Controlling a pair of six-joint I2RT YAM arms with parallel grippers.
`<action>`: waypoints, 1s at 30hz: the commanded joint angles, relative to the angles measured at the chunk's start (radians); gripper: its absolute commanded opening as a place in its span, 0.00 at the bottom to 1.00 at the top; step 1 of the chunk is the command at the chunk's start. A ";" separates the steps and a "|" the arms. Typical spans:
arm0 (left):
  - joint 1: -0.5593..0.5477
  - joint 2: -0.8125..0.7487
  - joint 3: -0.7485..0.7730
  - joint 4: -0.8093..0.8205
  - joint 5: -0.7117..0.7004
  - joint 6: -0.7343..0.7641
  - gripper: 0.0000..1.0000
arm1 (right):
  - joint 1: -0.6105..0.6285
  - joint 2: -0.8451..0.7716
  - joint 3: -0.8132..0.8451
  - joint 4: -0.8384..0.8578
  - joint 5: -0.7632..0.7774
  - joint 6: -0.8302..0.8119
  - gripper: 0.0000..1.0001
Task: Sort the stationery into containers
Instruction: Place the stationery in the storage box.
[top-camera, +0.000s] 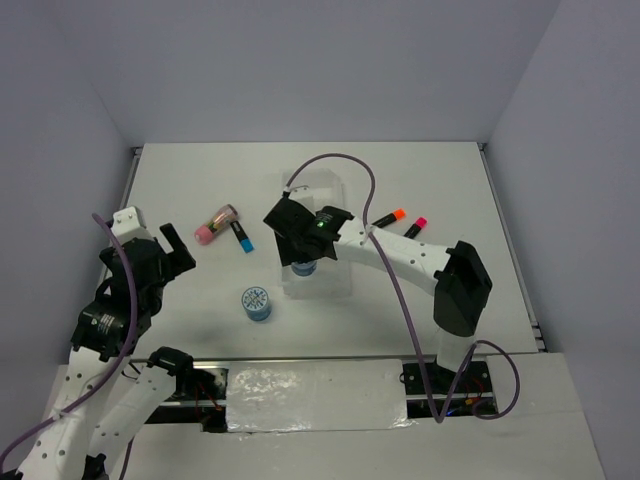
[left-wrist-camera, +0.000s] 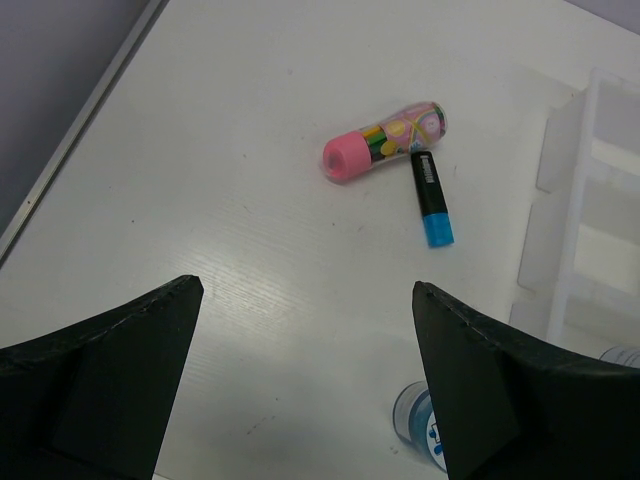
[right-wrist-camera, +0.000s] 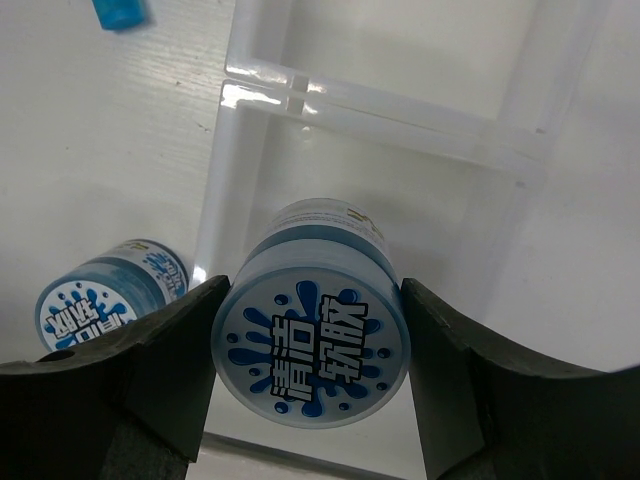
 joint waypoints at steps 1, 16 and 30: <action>0.007 -0.009 0.012 0.042 0.007 0.028 0.99 | 0.007 0.009 0.051 0.018 0.027 0.030 0.23; 0.007 -0.003 0.009 0.045 0.015 0.032 0.99 | 0.007 0.061 0.002 0.094 0.027 0.073 0.37; 0.007 0.005 0.009 0.047 0.021 0.032 0.99 | 0.008 0.109 -0.023 0.098 0.038 0.087 0.58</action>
